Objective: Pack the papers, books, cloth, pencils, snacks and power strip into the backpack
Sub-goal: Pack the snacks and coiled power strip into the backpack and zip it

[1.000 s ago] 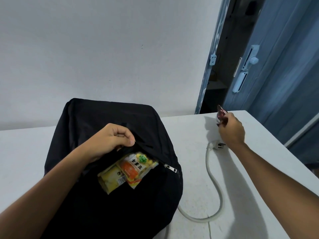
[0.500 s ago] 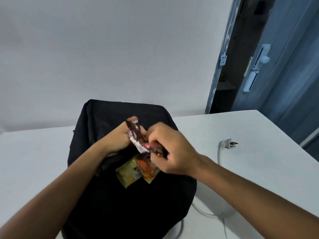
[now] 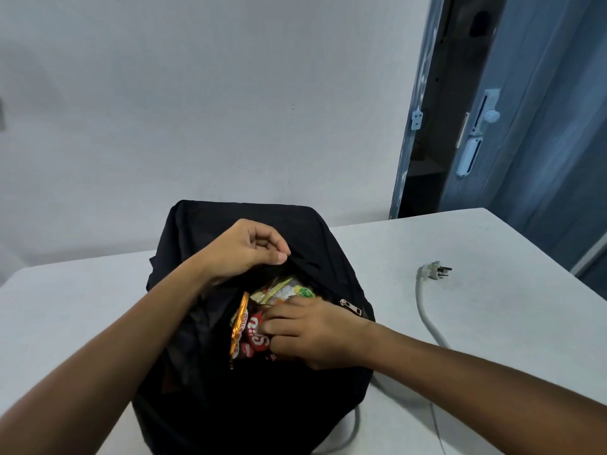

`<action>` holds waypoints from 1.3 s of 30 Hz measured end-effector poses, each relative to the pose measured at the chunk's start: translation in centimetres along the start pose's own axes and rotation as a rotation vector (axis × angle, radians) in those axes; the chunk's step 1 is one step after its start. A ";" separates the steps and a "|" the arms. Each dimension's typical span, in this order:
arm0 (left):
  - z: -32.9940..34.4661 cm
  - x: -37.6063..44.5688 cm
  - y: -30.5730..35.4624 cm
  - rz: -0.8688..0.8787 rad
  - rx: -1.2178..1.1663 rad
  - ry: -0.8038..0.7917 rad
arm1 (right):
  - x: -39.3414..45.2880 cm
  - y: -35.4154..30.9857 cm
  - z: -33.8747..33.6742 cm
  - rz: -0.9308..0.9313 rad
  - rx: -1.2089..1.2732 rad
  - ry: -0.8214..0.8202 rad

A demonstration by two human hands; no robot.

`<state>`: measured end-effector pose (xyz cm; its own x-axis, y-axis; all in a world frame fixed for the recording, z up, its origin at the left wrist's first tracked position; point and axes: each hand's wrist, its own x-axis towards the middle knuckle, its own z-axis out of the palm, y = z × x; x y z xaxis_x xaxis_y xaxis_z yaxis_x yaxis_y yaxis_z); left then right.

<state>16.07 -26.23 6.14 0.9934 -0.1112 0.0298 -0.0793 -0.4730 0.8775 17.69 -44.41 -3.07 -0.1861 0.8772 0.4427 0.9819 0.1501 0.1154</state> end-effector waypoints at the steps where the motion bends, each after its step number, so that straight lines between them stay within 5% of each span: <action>1: -0.2 -0.1 0.7 0.031 0.038 -0.008 | 0.4 -0.1 0.0 0.005 -0.011 -0.012; 9: -0.4 -1.7 5.8 0.190 0.254 0.034 | 3.6 1.1 -0.7 0.211 -0.236 -0.036; 15: -0.4 -2.4 5.6 0.169 0.243 0.076 | 7.5 0.4 -2.9 0.438 -0.374 -0.250; 20: -0.1 -3.3 4.2 0.140 0.204 0.059 | 6.4 -0.5 -3.1 0.607 0.065 -0.342; 25: 0.3 -3.7 3.1 0.111 0.199 0.053 | 3.6 -0.1 -2.4 0.506 -0.026 -0.433; 34: 1.2 -4.4 1.5 0.098 0.272 0.107 | 3.6 -1.3 -0.5 0.673 -0.030 -0.222; 39: 1.7 -5.1 0.6 0.094 0.322 0.175 | 1.2 -2.1 -1.1 0.484 0.083 -0.132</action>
<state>10.79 -27.38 5.69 0.9776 -0.0295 0.2083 -0.1650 -0.7214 0.6726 15.36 -44.21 -1.84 0.2917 0.9044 0.3115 0.9550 -0.2569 -0.1483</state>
